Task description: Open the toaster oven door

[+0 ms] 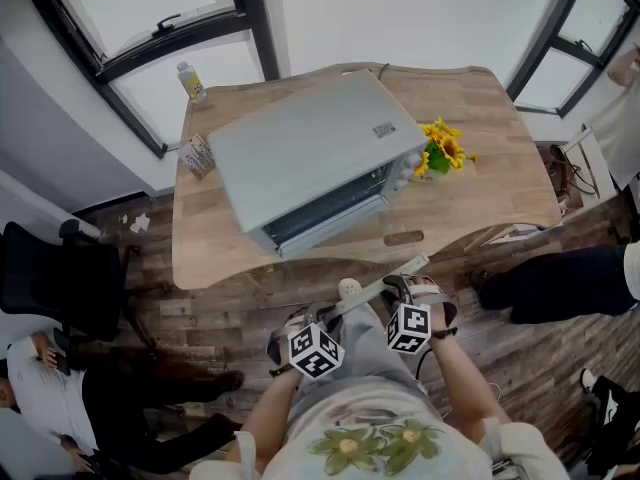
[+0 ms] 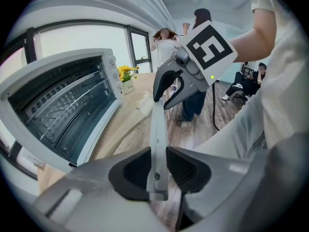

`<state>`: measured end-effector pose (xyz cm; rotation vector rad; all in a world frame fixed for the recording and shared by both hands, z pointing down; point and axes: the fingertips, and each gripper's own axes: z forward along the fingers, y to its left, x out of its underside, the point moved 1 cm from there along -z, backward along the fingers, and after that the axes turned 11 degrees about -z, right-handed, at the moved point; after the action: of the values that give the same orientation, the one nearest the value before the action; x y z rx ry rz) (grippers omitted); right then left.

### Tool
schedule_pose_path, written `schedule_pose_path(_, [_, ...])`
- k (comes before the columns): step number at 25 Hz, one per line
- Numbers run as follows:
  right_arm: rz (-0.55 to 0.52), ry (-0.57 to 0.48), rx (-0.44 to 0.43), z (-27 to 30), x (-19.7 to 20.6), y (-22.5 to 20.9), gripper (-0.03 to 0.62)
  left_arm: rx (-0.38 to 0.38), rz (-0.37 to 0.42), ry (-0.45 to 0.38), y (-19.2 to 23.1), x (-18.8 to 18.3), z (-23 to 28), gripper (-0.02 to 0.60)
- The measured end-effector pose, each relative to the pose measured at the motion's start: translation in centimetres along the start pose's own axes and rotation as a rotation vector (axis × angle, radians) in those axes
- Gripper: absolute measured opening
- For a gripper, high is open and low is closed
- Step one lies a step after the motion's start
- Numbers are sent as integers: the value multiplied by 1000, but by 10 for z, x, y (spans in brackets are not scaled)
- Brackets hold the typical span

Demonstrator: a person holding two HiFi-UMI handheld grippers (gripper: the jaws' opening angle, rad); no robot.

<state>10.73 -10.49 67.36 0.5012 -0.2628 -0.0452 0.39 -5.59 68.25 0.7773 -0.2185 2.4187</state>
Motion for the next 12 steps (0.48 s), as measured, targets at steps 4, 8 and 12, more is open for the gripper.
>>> schedule_pose_path(4, [-7, 15, -13, 6, 3, 5, 112, 9, -1, 13, -2, 5, 7, 114])
schedule_pose_path(8, [-9, 25, -28, 13, 5, 11, 114, 23, -6, 31, -4, 10, 14, 112])
schedule_pose_path(12, [-11, 36, -42, 20, 7, 16, 115, 42, -23, 45, -4, 15, 20, 114])
